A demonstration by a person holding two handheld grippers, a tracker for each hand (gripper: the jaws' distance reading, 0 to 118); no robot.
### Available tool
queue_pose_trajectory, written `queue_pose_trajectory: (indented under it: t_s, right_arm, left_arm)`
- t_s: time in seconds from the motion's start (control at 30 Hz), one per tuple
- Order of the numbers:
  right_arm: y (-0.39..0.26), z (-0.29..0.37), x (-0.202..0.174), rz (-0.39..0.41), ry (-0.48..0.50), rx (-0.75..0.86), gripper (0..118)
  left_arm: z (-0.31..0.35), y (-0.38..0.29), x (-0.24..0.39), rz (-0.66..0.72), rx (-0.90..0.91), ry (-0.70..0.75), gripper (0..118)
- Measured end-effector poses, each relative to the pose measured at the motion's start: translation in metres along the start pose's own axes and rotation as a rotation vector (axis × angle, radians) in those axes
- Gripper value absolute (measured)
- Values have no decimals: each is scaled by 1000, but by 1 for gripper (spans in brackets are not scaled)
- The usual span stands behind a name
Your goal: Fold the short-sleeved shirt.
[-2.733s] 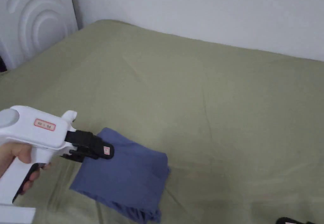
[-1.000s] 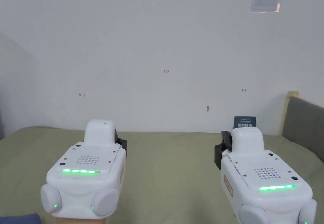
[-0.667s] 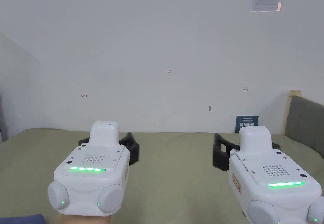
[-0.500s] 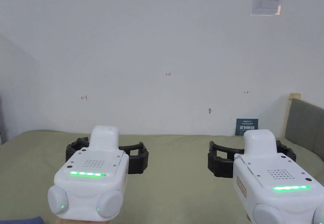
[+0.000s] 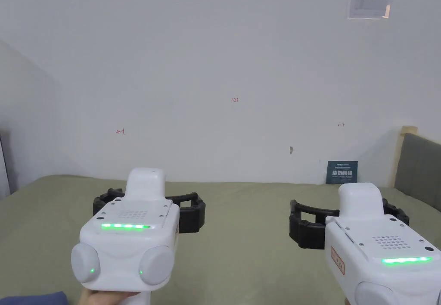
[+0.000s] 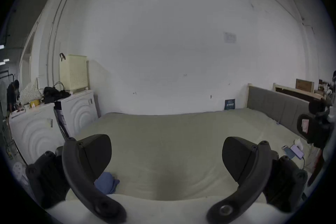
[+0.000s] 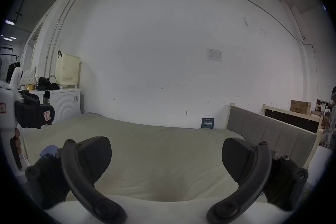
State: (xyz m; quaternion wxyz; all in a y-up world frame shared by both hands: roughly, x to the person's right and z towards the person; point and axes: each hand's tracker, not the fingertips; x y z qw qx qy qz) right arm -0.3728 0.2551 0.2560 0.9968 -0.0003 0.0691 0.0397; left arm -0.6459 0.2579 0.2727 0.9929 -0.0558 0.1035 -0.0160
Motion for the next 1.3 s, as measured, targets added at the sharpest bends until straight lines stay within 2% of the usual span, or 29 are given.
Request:
queue_pose_trajectory:
  t_s: [0.17, 0.27, 0.3, 0.4, 0.47, 0.57, 0.67, 0.7, 0.8, 0.87, 1.0, 1.17, 1.3]
  right_arm:
    - [-8, 1, -5, 22, 10, -11, 118]
    - [-11, 0, -6, 16, 10, -21, 118]
    - [-12, 0, -6, 11, 11, -26, 118]
    - [-14, 0, -7, 6, 14, -29, 118]
    - [-15, 0, -7, 8, 15, -35, 118]
    - [-15, 0, -7, 3, 23, -36, 118]
    - [-15, 3, -9, 6, 24, -35, 118]
    - [-15, 4, -9, 7, 28, -35, 118]
    - [-16, 4, -10, 14, 23, -37, 118]
    - [-16, 6, -11, 10, 17, -32, 118]
    - [-15, 7, -9, -1, 22, -31, 118]
    - [-13, 8, -8, -10, 24, -23, 118]
    - [-12, 7, -9, -9, 24, -18, 118]
  left_arm:
    - [-2, -16, 8, -150, -58, 97, 118]
    - [-1, -18, 7, -129, -76, 86, 118]
    - [1, -18, 5, -98, -79, 17, 118]
    - [0, -10, 2, -65, -177, -7, 118]
    - [2, -8, 2, -56, -170, -66, 118]
    - [6, -7, 0, 45, -104, -93, 118]
    - [18, -7, 3, 30, -100, -58, 118]
    - [20, -9, 5, -14, -62, -38, 118]
    - [21, -12, 17, -97, -13, 178, 118]
    - [21, -14, 11, -88, 39, 57, 118]
    - [23, -8, -9, 46, -4, -107, 118]
    - [22, -12, -8, -33, 4, -52, 118]
    - [23, -14, -9, -31, -5, -60, 118]
